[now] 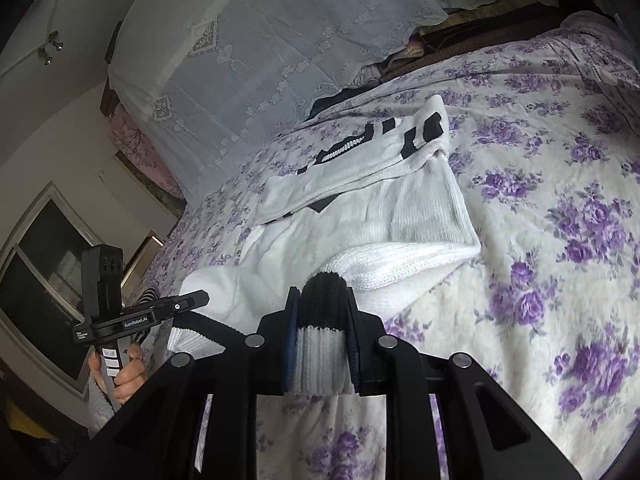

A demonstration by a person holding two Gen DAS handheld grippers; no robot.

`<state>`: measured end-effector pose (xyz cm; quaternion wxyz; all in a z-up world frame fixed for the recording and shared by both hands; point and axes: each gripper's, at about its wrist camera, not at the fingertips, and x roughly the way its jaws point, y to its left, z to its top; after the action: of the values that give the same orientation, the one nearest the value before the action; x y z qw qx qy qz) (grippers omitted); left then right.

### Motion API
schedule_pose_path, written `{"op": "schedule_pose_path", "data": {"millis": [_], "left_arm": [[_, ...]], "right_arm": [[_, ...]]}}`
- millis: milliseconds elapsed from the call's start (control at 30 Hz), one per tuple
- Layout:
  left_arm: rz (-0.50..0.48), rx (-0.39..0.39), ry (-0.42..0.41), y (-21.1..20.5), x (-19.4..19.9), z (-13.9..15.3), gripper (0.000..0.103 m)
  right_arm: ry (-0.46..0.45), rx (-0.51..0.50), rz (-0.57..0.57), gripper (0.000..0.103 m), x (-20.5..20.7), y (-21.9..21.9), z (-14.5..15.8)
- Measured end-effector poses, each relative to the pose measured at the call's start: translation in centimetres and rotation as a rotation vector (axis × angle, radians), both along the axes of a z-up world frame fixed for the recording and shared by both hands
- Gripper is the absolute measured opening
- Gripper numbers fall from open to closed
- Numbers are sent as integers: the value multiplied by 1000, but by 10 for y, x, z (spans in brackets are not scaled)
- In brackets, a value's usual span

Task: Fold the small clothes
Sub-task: 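Lift the hem with both grippers and fold it up toward the collar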

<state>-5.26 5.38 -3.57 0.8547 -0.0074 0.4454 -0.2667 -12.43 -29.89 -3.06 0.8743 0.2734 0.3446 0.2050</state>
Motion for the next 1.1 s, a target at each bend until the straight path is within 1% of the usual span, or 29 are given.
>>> {"op": "schedule_pose_path", "data": {"millis": [167,367,500,767,1100], "left_arm": [[4,14,7,-5,21,0,13],[12,20,-2,-10,49,7,13],[25,13,9,-12,67,10,13],[74,0,12,-11,104,20,13],[148,-16,-13,-4,145,39,13]], "right_arm": [[11,-18,-8,21,27,2,0],[-1,-55,-14,21,61,6,16],[-5,-73,-20,21,86,6,24],[-4,-90,-31,21,133,4,36],[-8,-100,-49,21,184,0,48]]}}
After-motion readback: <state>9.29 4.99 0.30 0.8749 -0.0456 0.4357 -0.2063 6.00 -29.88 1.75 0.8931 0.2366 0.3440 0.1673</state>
